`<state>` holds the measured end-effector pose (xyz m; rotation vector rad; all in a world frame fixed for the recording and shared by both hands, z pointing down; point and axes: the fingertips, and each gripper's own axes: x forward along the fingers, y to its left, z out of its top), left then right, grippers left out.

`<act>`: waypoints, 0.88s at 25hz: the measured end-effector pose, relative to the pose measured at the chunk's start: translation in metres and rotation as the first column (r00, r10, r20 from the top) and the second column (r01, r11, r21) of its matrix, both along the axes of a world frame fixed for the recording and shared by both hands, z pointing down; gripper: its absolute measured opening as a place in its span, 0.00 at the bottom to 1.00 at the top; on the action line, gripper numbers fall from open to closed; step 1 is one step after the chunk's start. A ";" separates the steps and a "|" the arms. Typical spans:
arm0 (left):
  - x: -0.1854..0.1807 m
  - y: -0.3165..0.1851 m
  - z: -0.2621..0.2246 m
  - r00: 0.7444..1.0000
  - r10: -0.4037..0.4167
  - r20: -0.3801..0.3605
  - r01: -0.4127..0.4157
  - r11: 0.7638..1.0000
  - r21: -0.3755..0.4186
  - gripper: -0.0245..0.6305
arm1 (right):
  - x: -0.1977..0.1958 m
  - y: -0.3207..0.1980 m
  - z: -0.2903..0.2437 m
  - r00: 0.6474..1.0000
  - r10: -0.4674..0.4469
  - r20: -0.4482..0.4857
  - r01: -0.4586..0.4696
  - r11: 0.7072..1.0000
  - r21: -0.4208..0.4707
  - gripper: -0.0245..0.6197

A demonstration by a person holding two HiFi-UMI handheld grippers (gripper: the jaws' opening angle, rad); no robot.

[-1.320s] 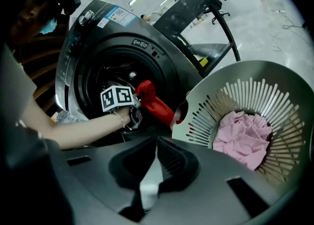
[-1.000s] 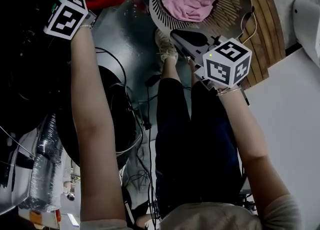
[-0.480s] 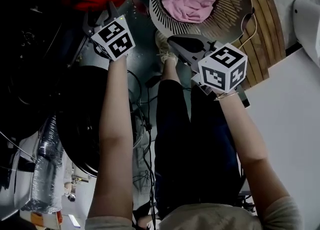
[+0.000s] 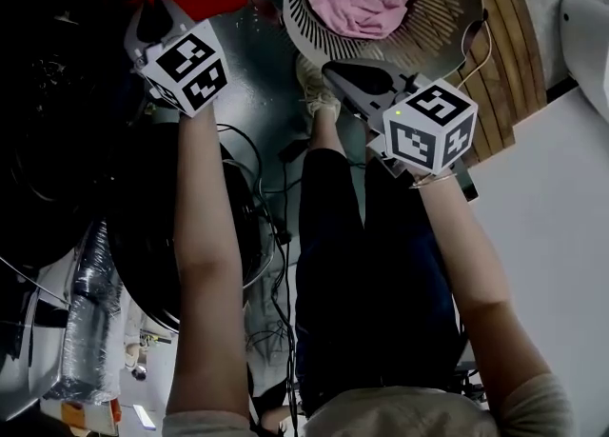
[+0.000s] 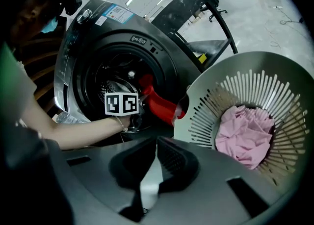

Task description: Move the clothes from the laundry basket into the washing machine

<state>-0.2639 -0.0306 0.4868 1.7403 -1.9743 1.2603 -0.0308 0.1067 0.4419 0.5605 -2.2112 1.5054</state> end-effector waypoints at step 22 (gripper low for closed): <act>0.025 0.003 0.007 0.968 -0.027 -0.250 0.020 0.999 -0.030 0.45 | -0.003 0.000 -0.002 1.000 -0.006 0.021 0.006 1.000 0.001 0.07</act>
